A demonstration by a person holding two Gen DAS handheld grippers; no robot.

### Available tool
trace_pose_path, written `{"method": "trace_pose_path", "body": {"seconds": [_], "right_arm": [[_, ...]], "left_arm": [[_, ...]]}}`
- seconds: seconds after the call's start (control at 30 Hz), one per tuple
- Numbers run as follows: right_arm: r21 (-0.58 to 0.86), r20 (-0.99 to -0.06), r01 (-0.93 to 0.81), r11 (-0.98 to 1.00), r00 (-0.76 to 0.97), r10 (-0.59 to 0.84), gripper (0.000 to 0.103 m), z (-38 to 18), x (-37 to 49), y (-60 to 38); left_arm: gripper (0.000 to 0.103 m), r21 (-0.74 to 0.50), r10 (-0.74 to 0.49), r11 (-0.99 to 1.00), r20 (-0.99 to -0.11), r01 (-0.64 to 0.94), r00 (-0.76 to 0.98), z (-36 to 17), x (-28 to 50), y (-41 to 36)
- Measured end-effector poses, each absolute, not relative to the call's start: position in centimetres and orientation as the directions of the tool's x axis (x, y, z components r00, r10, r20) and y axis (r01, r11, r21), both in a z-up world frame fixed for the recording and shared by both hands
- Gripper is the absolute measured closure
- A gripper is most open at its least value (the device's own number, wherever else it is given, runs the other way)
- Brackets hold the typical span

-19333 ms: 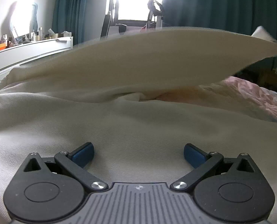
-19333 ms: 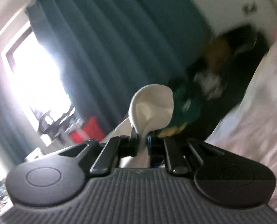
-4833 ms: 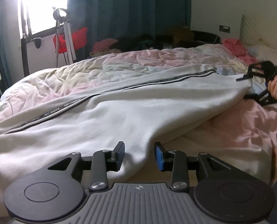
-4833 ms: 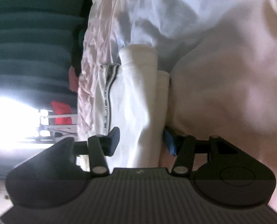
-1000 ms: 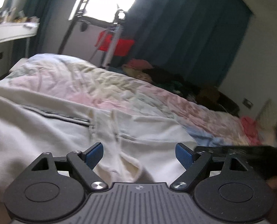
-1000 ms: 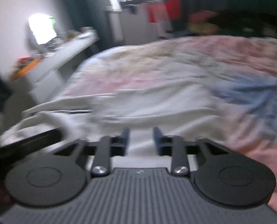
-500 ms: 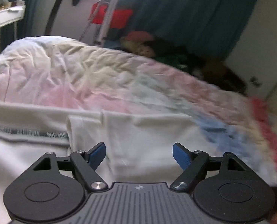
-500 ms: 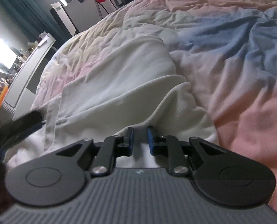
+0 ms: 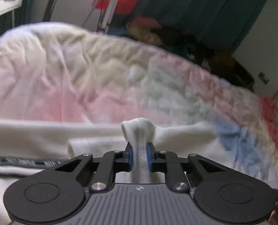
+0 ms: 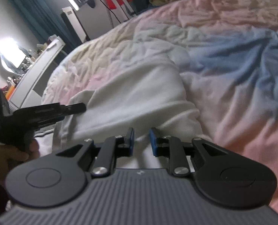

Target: Fold clothes

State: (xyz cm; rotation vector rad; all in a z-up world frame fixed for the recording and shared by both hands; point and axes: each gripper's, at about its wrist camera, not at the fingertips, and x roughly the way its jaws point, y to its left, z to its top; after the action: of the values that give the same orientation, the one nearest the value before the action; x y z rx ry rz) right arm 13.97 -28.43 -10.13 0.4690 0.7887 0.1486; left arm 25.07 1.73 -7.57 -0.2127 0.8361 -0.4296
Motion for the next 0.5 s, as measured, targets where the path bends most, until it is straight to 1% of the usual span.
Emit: {"method": "trace_pose_path", "body": {"seconds": [0.03, 0.07, 0.2, 0.27, 0.3, 0.33, 0.37, 0.4, 0.43, 0.47, 0.5], "right_arm": [[0.442, -0.645, 0.031, 0.897, 0.706, 0.293, 0.081, -9.9, 14.1, -28.2], [0.422, -0.643, 0.018, 0.906, 0.711, 0.285, 0.082, -9.7, 14.3, -28.0], [0.374, -0.663, 0.004, 0.927, 0.7, 0.265, 0.083, -10.5, 15.1, -27.5], [0.369, -0.668, 0.002, 0.929, 0.696, 0.264, 0.084, -10.9, 15.2, -27.4], [0.367, -0.667, 0.0, 0.93, 0.697, 0.264, 0.084, -10.9, 15.1, -27.4], [0.368, -0.665, -0.001, 0.93, 0.699, 0.264, 0.084, -10.8, 15.0, -27.5], [0.368, -0.663, -0.001, 0.93, 0.701, 0.263, 0.084, -10.7, 14.9, -27.4], [0.367, -0.662, -0.001, 0.93, 0.702, 0.262, 0.084, -10.7, 14.8, -27.4], [0.364, -0.663, -0.002, 0.932, 0.702, 0.26, 0.084, -10.6, 14.7, -27.4], [0.36, -0.663, -0.003, 0.933, 0.703, 0.258, 0.084, -10.6, 14.6, -27.3], [0.358, -0.663, -0.003, 0.934, 0.703, 0.257, 0.083, -10.5, 14.6, -27.2]], "left_arm": [[0.091, -0.341, -0.424, 0.905, -0.673, 0.254, 0.606, -7.2, 25.0, 1.9], [0.099, -0.335, -0.4, 0.915, -0.675, 0.225, 0.621, -6.9, 24.9, 2.1], [0.096, -0.304, -0.356, 0.933, -0.722, 0.191, 0.593, -8.6, 25.3, 2.0], [0.092, -0.325, -0.371, 0.927, -0.716, 0.188, 0.591, -9.2, 24.9, 2.4], [0.087, -0.342, -0.379, 0.922, -0.711, 0.18, 0.593, -9.3, 24.6, 2.8], [0.08, -0.361, -0.386, 0.918, -0.705, 0.166, 0.595, -9.3, 24.1, 3.3], [0.075, -0.377, -0.391, 0.913, -0.701, 0.156, 0.597, -9.2, 23.6, 3.8], [0.064, -0.386, -0.397, 0.909, -0.697, 0.155, 0.597, -8.9, 22.8, 4.2], [0.058, -0.395, -0.407, 0.905, -0.692, 0.159, 0.597, -8.6, 21.9, 4.7], [0.054, -0.41, -0.42, 0.898, -0.684, 0.162, 0.597, -8.3, 20.9, 5.1], [0.048, -0.431, -0.436, 0.888, -0.674, 0.161, 0.597, -8.0, 19.8, 5.6]]}}
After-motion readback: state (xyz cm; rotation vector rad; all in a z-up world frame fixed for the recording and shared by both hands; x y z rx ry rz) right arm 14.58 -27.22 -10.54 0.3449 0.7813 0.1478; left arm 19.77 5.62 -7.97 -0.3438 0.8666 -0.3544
